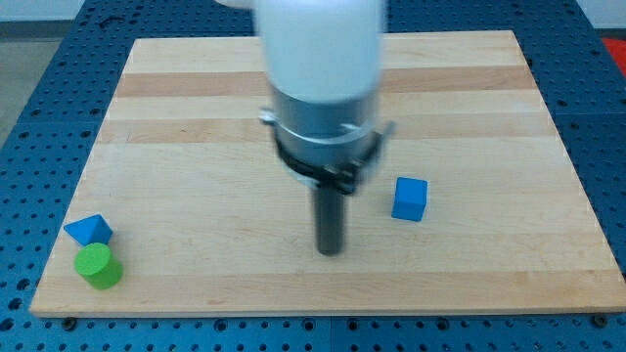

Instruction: Move blue cube to the center

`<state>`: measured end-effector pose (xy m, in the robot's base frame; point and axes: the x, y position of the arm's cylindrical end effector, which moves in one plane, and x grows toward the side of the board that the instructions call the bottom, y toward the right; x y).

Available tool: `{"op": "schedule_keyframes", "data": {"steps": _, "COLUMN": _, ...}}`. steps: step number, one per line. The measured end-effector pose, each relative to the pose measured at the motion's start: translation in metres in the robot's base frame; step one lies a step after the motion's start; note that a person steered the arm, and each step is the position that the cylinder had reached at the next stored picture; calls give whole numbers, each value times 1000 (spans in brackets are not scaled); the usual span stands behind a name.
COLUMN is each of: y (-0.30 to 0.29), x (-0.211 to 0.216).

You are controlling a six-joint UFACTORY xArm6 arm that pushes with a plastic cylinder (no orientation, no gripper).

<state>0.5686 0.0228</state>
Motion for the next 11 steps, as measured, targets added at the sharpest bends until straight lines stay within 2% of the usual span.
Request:
{"op": "schedule_keyframes", "data": {"steps": 1, "y": 90, "x": 5}}
{"op": "schedule_keyframes", "data": {"steps": 2, "y": 101, "x": -26}}
{"op": "schedule_keyframes", "data": {"steps": 4, "y": 59, "x": -68}}
{"op": "schedule_keyframes", "data": {"steps": 6, "y": 3, "x": -73}}
{"op": "schedule_keyframes", "data": {"steps": 9, "y": -6, "x": -113}}
{"op": "schedule_keyframes", "data": {"steps": 11, "y": 16, "x": -123}}
